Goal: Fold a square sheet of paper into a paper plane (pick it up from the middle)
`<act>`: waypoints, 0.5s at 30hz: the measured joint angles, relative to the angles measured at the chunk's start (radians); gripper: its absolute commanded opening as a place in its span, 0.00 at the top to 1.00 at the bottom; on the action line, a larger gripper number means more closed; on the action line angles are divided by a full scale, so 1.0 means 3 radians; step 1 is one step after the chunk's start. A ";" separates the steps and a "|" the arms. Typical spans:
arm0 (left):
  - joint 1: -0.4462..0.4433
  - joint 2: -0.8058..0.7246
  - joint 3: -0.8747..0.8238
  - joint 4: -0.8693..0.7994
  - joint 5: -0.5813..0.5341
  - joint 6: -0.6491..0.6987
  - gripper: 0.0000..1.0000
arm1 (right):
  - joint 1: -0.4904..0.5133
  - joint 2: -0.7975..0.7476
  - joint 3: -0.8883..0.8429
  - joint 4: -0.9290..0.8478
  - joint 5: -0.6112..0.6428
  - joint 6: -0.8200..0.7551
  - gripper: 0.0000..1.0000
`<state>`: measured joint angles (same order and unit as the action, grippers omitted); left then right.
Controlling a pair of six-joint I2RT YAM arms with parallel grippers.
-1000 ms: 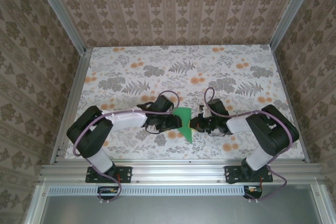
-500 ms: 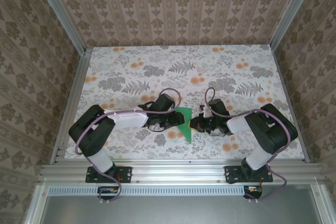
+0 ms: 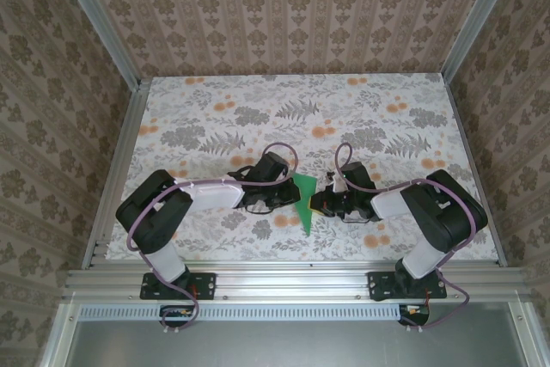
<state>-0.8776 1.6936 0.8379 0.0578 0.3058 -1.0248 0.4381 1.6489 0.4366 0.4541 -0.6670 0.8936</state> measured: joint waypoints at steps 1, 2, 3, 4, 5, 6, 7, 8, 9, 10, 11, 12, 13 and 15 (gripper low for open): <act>0.0000 0.0000 0.0000 0.0003 0.0006 -0.0001 0.96 | 0.0000 -0.0003 0.0001 -0.0003 0.0001 -0.0001 0.88; 0.0000 0.0000 0.0000 0.0004 0.0006 -0.0008 1.00 | 0.0001 -0.0011 0.0003 -0.0011 0.0003 -0.0003 0.87; 0.0000 0.0000 0.0000 0.0004 0.0006 -0.0005 1.00 | 0.0001 -0.0022 0.0008 -0.0029 0.0005 -0.0009 0.87; 0.0000 0.0000 -0.0001 0.0003 0.0004 -0.0011 1.00 | 0.0004 -0.0025 0.0011 -0.0036 0.0009 -0.0011 0.87; 0.0000 0.0000 -0.0006 0.0003 0.0001 -0.0014 1.00 | 0.0005 -0.0037 0.0018 -0.0057 0.0014 -0.0014 0.86; 0.0000 0.0000 -0.0014 0.0001 -0.0013 -0.0017 1.00 | 0.0011 -0.0047 0.0025 -0.0083 0.0025 -0.0024 0.86; 0.0000 0.0000 -0.0022 -0.0003 -0.0025 -0.0019 1.00 | 0.0018 -0.0061 0.0036 -0.0112 0.0041 -0.0028 0.85; 0.0000 0.0000 -0.0029 -0.0015 -0.0047 -0.0028 1.00 | 0.0027 -0.0076 0.0046 -0.0145 0.0065 -0.0039 0.85; 0.0000 -0.0001 -0.0033 -0.0031 -0.0062 -0.0039 1.00 | 0.0037 -0.0093 0.0053 -0.0178 0.0095 -0.0053 0.84; 0.0000 -0.0001 -0.0033 -0.0041 -0.0075 -0.0045 1.00 | 0.0043 -0.0114 0.0061 -0.0210 0.0127 -0.0071 0.82; 0.0000 -0.0004 -0.0033 -0.0051 -0.0088 -0.0053 1.00 | 0.0056 -0.0141 0.0067 -0.0243 0.0169 -0.0088 0.81; 0.0000 -0.0011 -0.0033 -0.0066 -0.0103 -0.0065 1.00 | 0.0072 -0.0179 0.0071 -0.0281 0.0211 -0.0103 0.79; 0.0000 -0.0023 -0.0036 -0.0076 -0.0116 -0.0071 1.00 | 0.0079 -0.0217 0.0071 -0.0327 0.0254 -0.0116 0.76; 0.0000 -0.0056 -0.0038 -0.0081 -0.0139 -0.0092 1.00 | 0.0079 -0.0371 0.0070 -0.0512 0.0399 -0.0163 0.70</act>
<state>-0.8776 1.6768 0.8265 0.0334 0.2642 -1.0523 0.4618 1.5375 0.4576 0.3004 -0.5472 0.8448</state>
